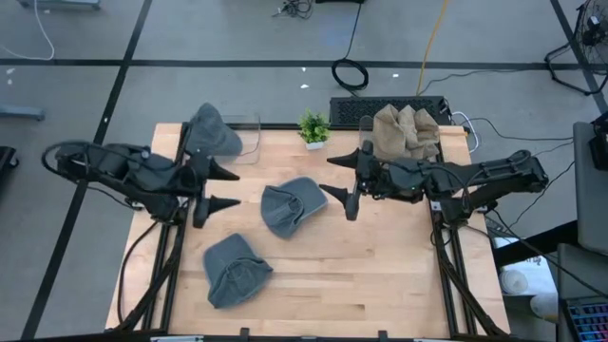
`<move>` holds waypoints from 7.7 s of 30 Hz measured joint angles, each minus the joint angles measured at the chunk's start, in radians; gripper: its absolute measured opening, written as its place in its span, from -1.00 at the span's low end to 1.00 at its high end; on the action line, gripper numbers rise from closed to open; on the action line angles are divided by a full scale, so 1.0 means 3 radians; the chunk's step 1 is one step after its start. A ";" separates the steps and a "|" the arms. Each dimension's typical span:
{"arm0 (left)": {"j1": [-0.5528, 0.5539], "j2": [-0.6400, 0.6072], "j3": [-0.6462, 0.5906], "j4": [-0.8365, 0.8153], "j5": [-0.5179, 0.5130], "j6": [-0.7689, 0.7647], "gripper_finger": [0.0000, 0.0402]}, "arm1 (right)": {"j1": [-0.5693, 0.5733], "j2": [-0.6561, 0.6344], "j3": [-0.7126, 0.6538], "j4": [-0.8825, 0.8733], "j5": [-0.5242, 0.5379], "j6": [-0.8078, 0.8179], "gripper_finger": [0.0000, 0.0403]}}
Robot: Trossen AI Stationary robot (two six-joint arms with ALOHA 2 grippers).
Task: Pick & Place hat
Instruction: Put the top blue cap into the left transparent bin
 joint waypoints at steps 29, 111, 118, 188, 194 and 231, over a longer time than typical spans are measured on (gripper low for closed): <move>0.0515 -0.0718 -0.0972 0.0624 -0.0598 0.0049 0.53 | -0.0348 0.0234 -0.0001 -0.0470 -0.0241 0.1235 0.53; 0.0523 -0.0712 -0.0972 0.0617 -0.0165 0.1106 0.53 | -0.0681 0.0760 0.0001 -0.1481 -0.1497 -0.1048 -1.00; 0.0523 -0.0712 -0.0972 0.0956 -0.0146 0.2273 0.53 | -0.0681 0.0367 0.0000 -0.1387 -0.1610 -0.0919 -1.00; 0.0434 -0.0305 -0.0968 0.1390 0.0465 0.2085 -0.89 | -0.0693 0.0247 0.0005 -0.0839 -0.1724 -0.0153 -0.43; 0.0453 -0.0514 -0.0959 0.1386 0.0470 0.1896 -0.89 | -0.0706 0.0162 0.0004 -0.0895 -0.1478 -0.0229 -0.05; 0.0572 -0.0218 0.0634 0.0737 -0.1378 0.0160 -0.89 | -0.0372 -0.0017 0.0001 0.0569 0.0102 -0.1844 0.08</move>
